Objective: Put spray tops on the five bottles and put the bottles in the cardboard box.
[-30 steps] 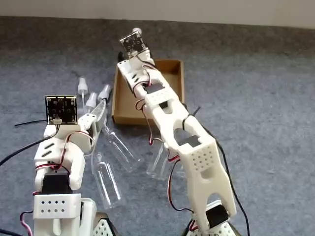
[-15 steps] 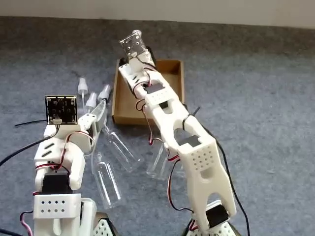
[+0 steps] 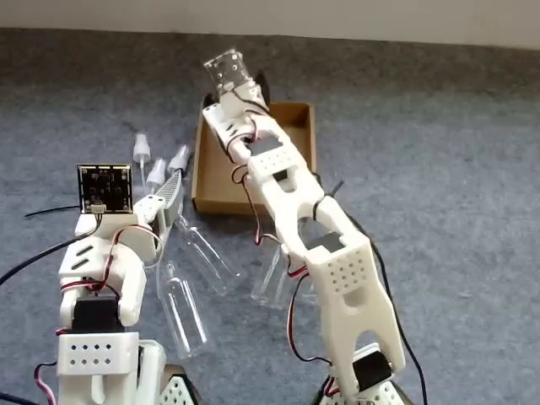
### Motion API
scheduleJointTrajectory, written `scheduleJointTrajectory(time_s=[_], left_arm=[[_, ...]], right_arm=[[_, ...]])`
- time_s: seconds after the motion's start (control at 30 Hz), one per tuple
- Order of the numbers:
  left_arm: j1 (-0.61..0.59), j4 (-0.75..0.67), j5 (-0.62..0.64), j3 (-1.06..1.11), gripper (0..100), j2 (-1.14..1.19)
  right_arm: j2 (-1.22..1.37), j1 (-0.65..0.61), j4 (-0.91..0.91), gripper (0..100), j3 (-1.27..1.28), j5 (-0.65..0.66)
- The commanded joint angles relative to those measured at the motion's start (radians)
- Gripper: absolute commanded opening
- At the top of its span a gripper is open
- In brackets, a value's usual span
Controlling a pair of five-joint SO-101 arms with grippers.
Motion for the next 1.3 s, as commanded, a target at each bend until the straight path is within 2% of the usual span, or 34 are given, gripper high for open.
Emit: scheduleJointTrajectory(time_s=[0.0, 0.43, 0.83, 0.9, 1.1, 1.27], left_arm=[[-0.015, -0.017, -0.002, -0.005, 26, 0.005], [-0.015, -0.017, -0.002, -0.005, 26, 0.005], [-0.015, -0.017, -0.002, -0.005, 26, 0.005], [-0.015, -0.017, -0.002, -0.002, 26, 0.005], [-0.015, -0.023, -0.002, 0.019, 26, 0.005], [-0.015, -0.023, -0.002, 0.019, 26, 0.005]], right_arm=[[-0.027, -0.004, 0.059, 34.7, -0.154, 0.009], [-0.033, -0.001, 0.317, 34.7, -0.530, 0.012], [-0.035, -0.001, 1.003, 34.4, -1.283, 0.015], [-0.056, 0.005, 1.070, 31.5, -1.316, 0.015], [-0.157, 0.104, 1.254, 14.6, -1.277, 0.015], [-0.282, 0.200, 1.577, 8.5, -1.274, 0.015]])
